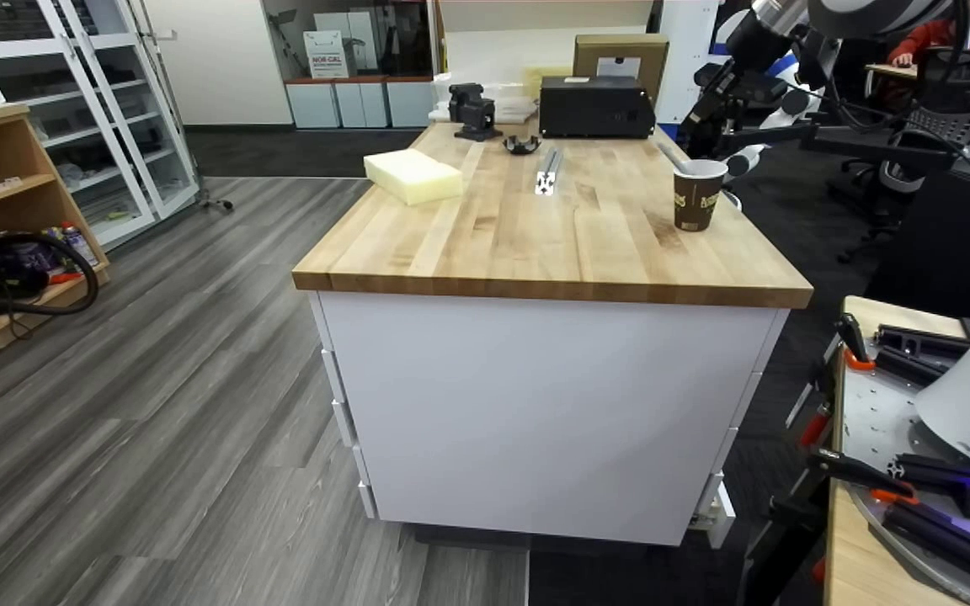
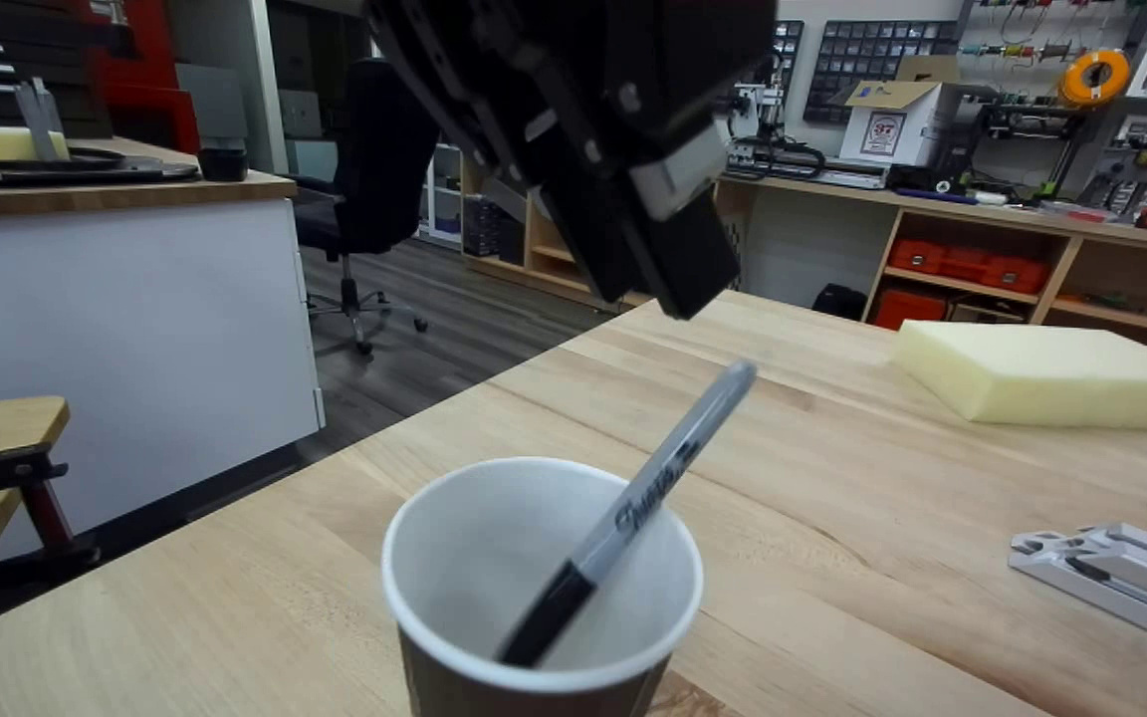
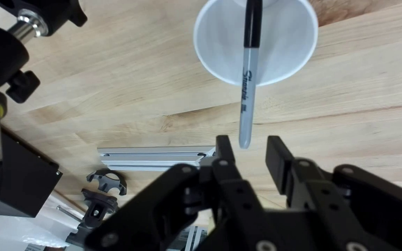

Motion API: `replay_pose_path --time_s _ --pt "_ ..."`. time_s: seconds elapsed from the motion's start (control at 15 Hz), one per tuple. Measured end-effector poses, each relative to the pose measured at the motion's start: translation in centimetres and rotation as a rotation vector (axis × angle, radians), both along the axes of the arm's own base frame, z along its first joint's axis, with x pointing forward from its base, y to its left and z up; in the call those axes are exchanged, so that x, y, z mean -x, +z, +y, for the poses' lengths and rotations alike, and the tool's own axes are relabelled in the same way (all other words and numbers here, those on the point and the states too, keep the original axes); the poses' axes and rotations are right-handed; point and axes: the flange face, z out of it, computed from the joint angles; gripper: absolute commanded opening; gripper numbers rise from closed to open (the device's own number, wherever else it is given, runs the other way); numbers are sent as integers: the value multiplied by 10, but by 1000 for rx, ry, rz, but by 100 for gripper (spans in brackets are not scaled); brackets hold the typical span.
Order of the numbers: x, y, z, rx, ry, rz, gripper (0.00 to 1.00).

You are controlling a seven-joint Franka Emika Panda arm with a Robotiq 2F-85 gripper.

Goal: Pick the pen on the counter and put it in the cup

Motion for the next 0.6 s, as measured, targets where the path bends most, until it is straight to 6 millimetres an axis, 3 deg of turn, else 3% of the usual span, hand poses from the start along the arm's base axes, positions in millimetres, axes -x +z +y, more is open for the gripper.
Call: replay_pose_path --time_s 0.33,0.47,0.53,0.6 --pt "1 0 -3 -10 -5 -11 96" --pt "1 -1 -4 -11 -5 -12 100" --pt "1 -1 -4 -11 -4 -12 91" --pt "1 -1 -4 -11 -4 -11 97"
